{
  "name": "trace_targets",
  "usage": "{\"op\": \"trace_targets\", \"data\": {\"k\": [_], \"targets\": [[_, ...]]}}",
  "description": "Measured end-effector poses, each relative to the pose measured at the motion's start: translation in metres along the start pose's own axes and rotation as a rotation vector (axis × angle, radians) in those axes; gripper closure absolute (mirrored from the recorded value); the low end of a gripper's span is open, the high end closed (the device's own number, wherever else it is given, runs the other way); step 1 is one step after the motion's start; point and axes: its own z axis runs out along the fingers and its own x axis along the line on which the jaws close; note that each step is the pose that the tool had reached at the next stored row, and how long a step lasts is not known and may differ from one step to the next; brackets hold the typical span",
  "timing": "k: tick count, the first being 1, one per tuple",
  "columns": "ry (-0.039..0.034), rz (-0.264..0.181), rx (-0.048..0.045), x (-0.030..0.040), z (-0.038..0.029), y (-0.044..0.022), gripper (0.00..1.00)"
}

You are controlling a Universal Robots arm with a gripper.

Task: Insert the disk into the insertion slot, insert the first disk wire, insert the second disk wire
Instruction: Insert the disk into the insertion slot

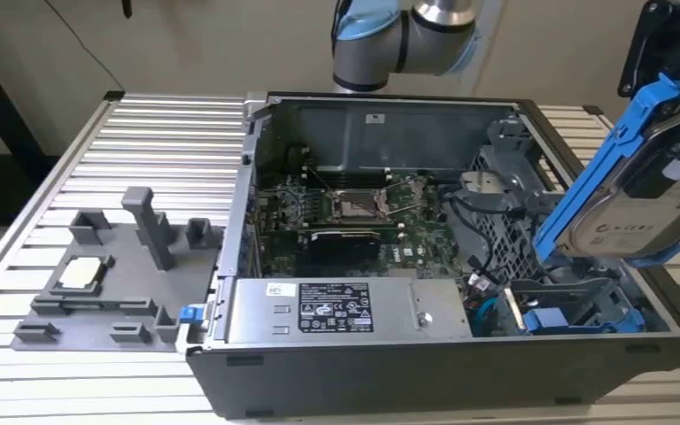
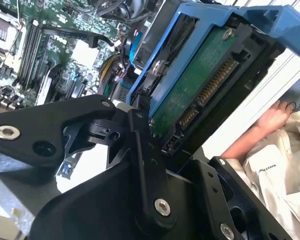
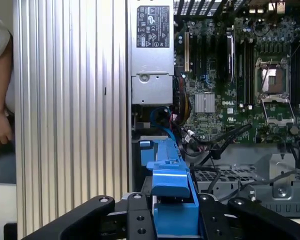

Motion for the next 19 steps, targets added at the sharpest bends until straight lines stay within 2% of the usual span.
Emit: {"op": "trace_targets", "data": {"k": [19], "targets": [[0.001,-0.022,-0.0009,0.0002,0.0196,-0.0008,0.67]]}}
